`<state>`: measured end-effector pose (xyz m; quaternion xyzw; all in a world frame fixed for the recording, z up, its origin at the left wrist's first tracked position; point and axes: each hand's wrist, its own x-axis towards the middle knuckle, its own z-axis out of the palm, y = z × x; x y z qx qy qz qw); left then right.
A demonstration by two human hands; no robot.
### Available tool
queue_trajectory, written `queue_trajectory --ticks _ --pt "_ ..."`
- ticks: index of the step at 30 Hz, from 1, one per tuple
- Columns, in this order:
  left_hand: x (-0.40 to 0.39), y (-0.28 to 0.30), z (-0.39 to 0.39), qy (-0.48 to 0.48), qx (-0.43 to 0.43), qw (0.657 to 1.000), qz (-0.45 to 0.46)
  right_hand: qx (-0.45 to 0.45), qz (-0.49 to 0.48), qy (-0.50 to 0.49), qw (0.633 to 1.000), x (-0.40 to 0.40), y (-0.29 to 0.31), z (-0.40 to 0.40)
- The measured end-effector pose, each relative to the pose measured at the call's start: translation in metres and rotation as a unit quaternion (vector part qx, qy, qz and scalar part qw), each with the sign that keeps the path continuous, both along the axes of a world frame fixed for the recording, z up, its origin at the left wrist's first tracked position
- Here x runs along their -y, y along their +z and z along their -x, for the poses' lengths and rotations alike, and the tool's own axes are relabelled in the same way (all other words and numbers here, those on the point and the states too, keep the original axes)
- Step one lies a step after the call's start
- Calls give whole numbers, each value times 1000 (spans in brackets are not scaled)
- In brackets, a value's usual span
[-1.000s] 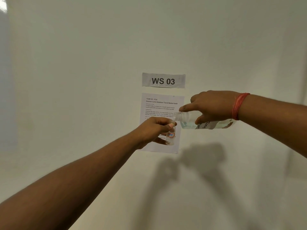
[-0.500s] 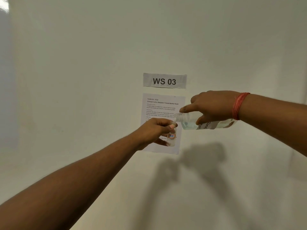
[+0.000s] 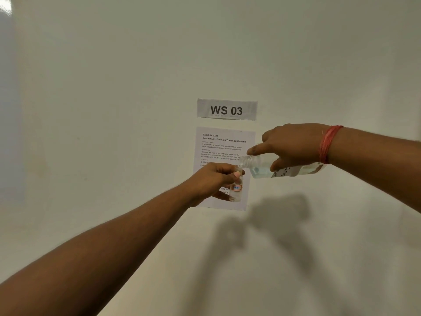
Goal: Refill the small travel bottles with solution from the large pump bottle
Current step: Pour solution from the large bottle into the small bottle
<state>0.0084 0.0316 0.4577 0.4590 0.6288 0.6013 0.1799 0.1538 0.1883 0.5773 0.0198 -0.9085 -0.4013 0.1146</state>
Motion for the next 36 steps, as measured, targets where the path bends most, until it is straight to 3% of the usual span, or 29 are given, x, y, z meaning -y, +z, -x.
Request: queue_trajectory --ticks 36 --pt "2 -1 -5 9 -15 1000 6 12 -17 -14 1000 4 2 1"
